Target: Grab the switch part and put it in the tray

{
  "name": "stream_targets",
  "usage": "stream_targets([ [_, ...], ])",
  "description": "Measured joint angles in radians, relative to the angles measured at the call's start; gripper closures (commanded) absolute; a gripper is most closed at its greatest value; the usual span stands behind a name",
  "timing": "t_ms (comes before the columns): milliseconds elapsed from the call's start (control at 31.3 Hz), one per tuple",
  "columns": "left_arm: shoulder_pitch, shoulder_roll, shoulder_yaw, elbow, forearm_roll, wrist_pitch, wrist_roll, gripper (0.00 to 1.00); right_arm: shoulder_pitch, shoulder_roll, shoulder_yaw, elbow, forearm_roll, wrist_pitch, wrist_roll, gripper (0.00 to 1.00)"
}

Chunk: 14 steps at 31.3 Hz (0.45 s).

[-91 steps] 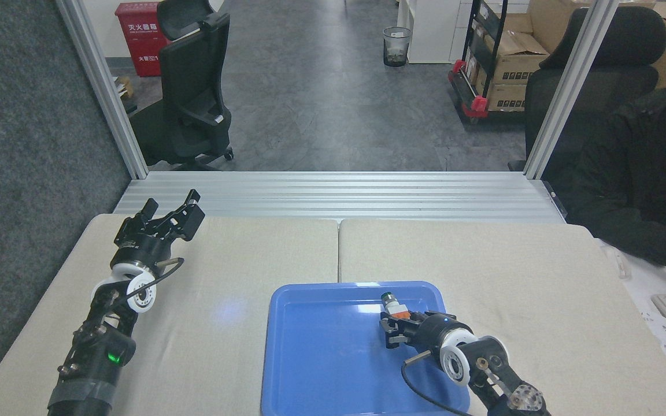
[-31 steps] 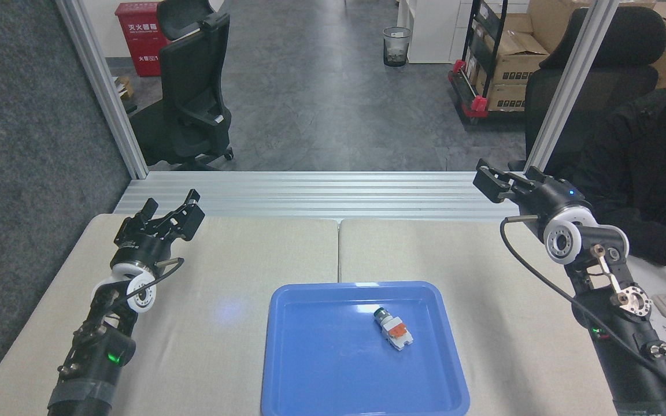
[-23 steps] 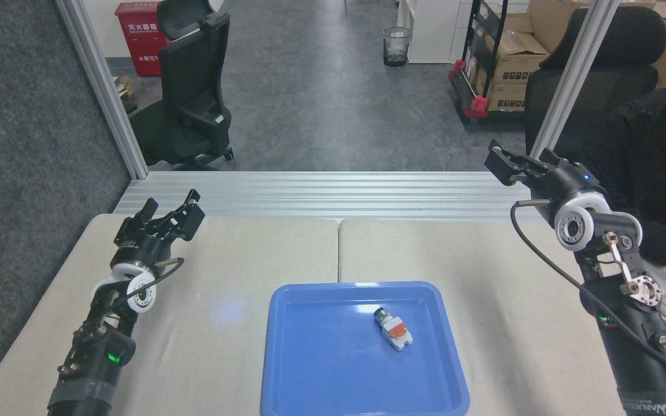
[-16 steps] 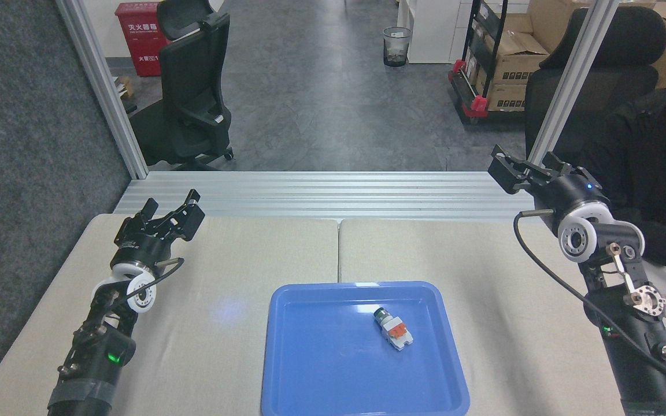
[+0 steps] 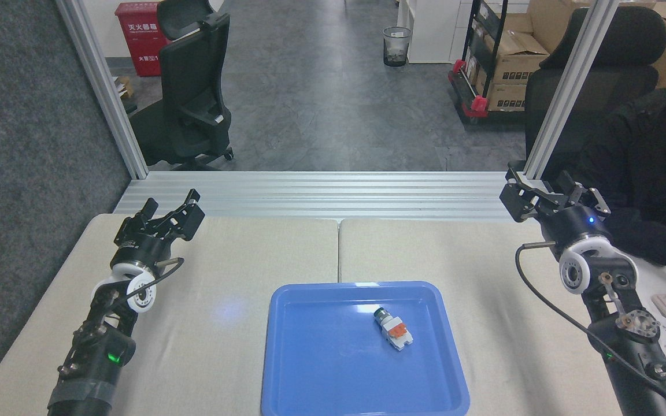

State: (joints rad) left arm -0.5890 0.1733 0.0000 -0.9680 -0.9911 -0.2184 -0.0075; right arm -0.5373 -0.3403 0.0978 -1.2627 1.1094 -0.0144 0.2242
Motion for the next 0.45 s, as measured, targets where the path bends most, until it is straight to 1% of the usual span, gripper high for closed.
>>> stream_targets([
  [224, 0.000, 0.000, 0.000, 0.000, 0.000, 0.000, 0.000, 0.00, 0.014, 0.001, -0.003, 0.041, 0.036, -0.002, -0.040, 0.01],
  [448, 0.000, 0.000, 0.000, 0.000, 0.000, 0.000, 0.000, 0.00, 0.020, 0.009, -0.005, 0.068, 0.057, -0.001, -0.074, 0.01],
])
